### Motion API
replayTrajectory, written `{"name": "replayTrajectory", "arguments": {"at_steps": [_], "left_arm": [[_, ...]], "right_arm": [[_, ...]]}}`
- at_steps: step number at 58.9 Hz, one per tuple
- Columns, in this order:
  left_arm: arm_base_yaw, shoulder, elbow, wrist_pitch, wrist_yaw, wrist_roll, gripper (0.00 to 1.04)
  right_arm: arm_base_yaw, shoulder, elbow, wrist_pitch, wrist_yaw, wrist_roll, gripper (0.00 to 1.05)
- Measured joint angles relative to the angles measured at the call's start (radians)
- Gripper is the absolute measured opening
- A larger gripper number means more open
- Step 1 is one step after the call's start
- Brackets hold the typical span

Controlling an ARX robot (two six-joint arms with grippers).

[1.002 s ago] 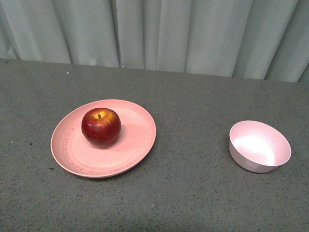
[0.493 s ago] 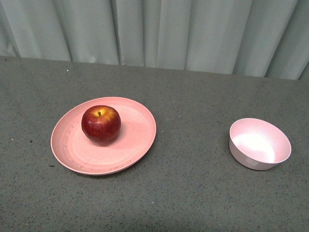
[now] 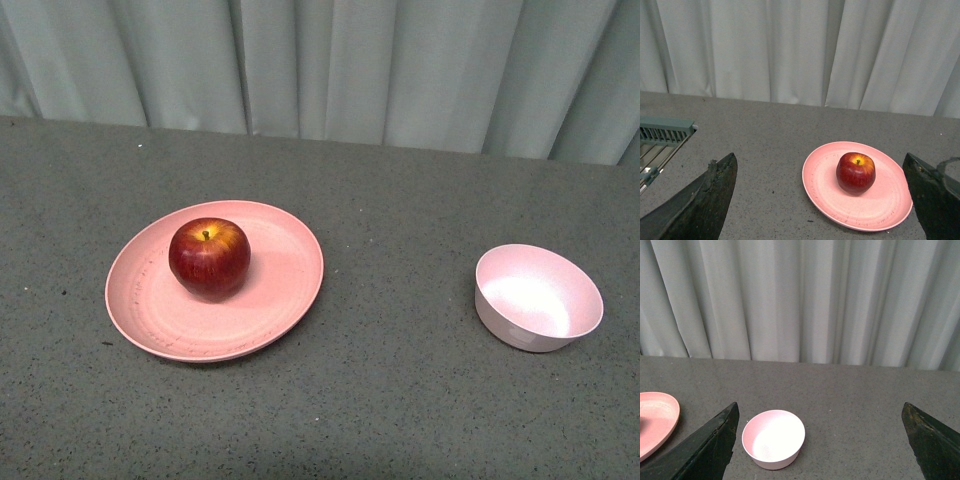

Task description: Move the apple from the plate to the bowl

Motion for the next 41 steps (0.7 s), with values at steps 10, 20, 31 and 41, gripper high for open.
{"name": "replayTrajectory", "arguments": {"at_steps": [10,20,31,41], "left_arm": [[0.0,0.0,0.0,0.0,0.0,0.0,0.98],[0.0,0.0,0.0,0.0,0.0,0.0,0.98],[0.0,0.0,0.0,0.0,0.0,0.0,0.98],[0.0,0.0,0.0,0.0,0.0,0.0,0.98]], "right_arm": [[0.0,0.0,0.0,0.0,0.0,0.0,0.95],[0.0,0.0,0.0,0.0,0.0,0.0,0.95],[0.0,0.0,0.0,0.0,0.0,0.0,0.95],[0.0,0.0,0.0,0.0,0.0,0.0,0.95]]}}
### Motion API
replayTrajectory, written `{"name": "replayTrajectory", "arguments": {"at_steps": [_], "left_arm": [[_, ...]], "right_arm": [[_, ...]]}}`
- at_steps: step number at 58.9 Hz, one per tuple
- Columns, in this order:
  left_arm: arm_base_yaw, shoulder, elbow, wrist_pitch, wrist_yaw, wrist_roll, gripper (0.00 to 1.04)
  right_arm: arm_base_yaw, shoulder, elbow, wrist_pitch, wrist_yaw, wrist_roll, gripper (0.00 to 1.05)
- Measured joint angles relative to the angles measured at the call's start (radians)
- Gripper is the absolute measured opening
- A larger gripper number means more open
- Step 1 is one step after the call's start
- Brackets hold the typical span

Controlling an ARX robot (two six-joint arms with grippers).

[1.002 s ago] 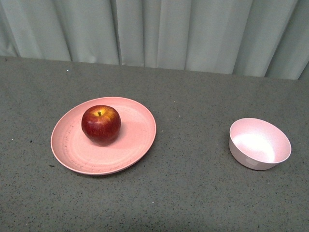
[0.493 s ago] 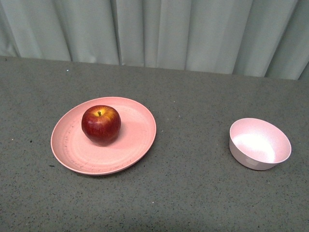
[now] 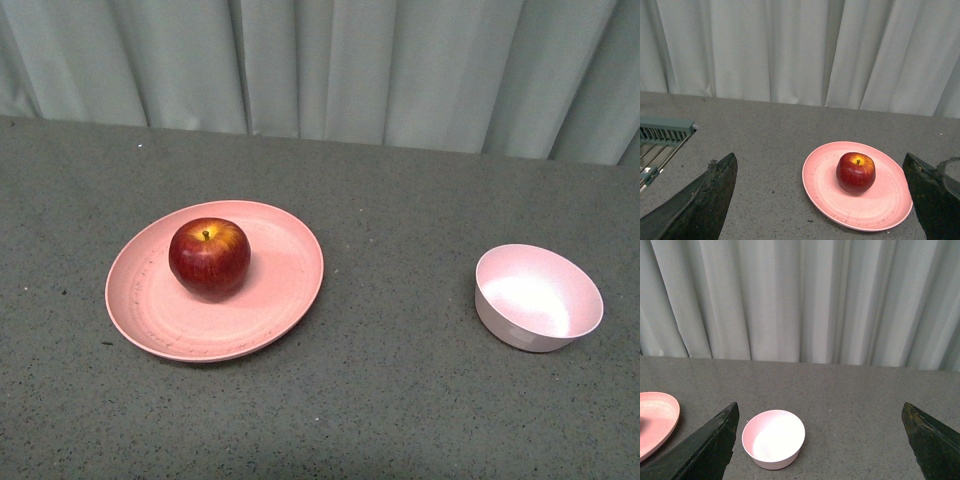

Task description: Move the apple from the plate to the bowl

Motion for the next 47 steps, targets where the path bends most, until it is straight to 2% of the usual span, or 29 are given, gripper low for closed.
{"name": "replayTrajectory", "arguments": {"at_steps": [43,44,47], "left_arm": [[0.0,0.0,0.0,0.0,0.0,0.0,0.98],[0.0,0.0,0.0,0.0,0.0,0.0,0.98],[0.0,0.0,0.0,0.0,0.0,0.0,0.98]], "right_arm": [[0.0,0.0,0.0,0.0,0.0,0.0,0.95],[0.001,0.0,0.0,-0.001,0.004,-0.002,0.95],[0.029,0.027,0.01,-0.035,0.113,-0.027,0.95]]}}
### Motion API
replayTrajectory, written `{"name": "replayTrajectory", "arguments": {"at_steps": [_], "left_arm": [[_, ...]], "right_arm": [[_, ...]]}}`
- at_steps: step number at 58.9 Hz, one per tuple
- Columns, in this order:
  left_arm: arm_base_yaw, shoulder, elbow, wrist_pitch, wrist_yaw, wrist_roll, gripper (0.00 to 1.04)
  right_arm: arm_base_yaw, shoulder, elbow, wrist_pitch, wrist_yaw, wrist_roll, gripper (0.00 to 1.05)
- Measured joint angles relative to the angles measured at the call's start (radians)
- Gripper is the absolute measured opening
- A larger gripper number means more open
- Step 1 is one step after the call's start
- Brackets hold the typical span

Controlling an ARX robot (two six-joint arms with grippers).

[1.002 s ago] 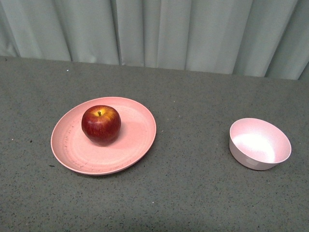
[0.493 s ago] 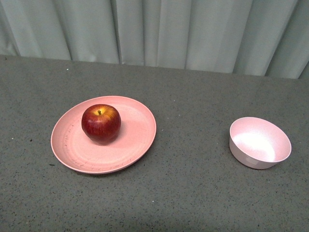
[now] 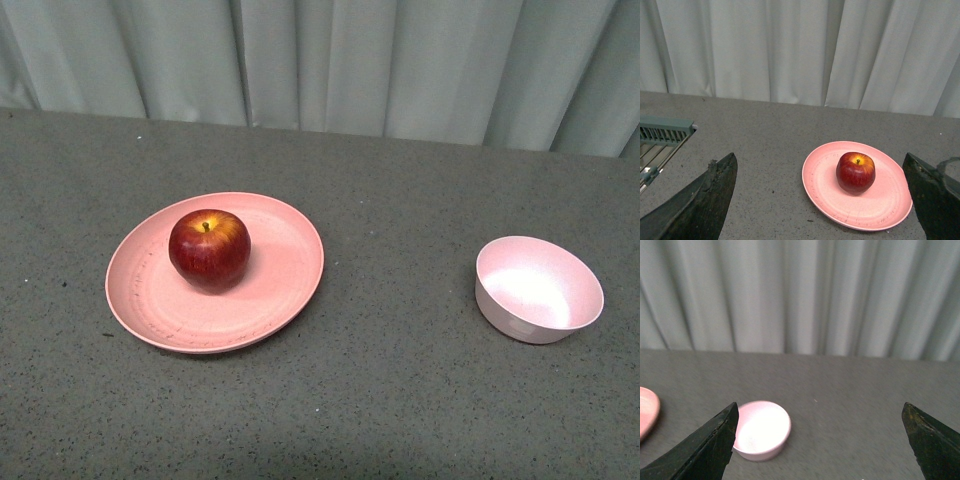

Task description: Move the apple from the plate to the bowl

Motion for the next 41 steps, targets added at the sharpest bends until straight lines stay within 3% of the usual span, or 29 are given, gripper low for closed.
{"name": "replayTrajectory", "arguments": {"at_steps": [2,22,41], "left_arm": [[0.0,0.0,0.0,0.0,0.0,0.0,0.98],[0.0,0.0,0.0,0.0,0.0,0.0,0.98],[0.0,0.0,0.0,0.0,0.0,0.0,0.98]], "right_arm": [[0.01,0.113,0.014,0.023,0.026,-0.021,0.95],[0.011,0.913,0.269,0.317,-0.166,-0.146,0.95],[0.077,1.506,0.597,0.22,-0.228,-0.334,0.95]]}}
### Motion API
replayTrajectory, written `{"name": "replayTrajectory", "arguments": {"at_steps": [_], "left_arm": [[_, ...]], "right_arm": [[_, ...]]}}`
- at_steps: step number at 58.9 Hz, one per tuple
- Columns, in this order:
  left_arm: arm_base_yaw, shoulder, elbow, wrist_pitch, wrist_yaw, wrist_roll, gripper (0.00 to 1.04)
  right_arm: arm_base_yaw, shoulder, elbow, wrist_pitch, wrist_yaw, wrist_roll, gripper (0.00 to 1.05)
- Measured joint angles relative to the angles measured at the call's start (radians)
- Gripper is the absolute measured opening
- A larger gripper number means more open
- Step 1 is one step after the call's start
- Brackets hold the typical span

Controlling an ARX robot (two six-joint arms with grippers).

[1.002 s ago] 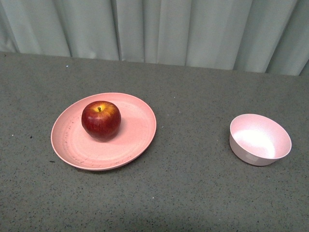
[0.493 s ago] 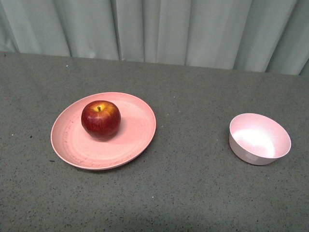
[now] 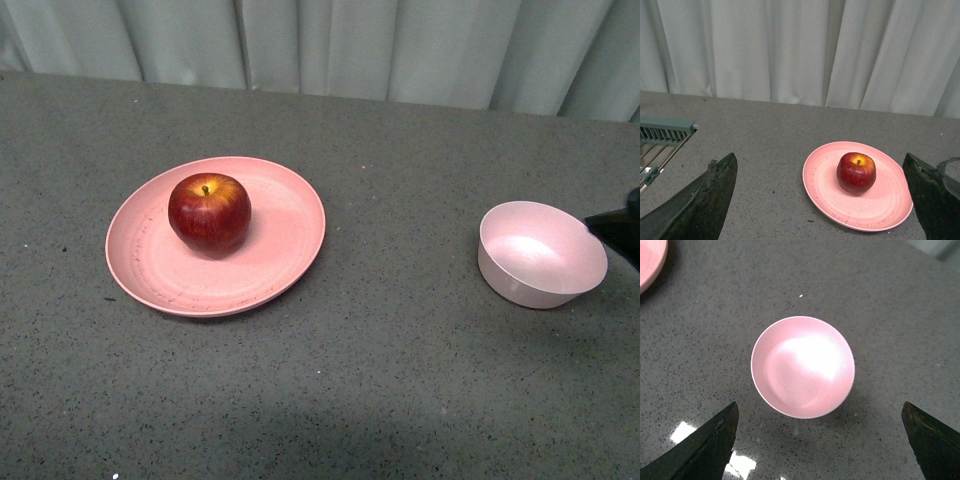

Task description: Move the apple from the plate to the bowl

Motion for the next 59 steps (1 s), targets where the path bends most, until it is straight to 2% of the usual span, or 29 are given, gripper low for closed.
{"name": "replayTrajectory", "arguments": {"at_steps": [18,37,59], "left_arm": [[0.0,0.0,0.0,0.0,0.0,0.0,0.98],[0.0,0.0,0.0,0.0,0.0,0.0,0.98],[0.0,0.0,0.0,0.0,0.0,0.0,0.98]], "right_arm": [[0.071,0.389,0.268,-0.126,0.01,-0.073,0.95],[0.111,0.53,0.388,-0.198,0.035,-0.074,0.95],[0.121,0.568,0.417,-0.242,0.064,-0.06,0.44]]}}
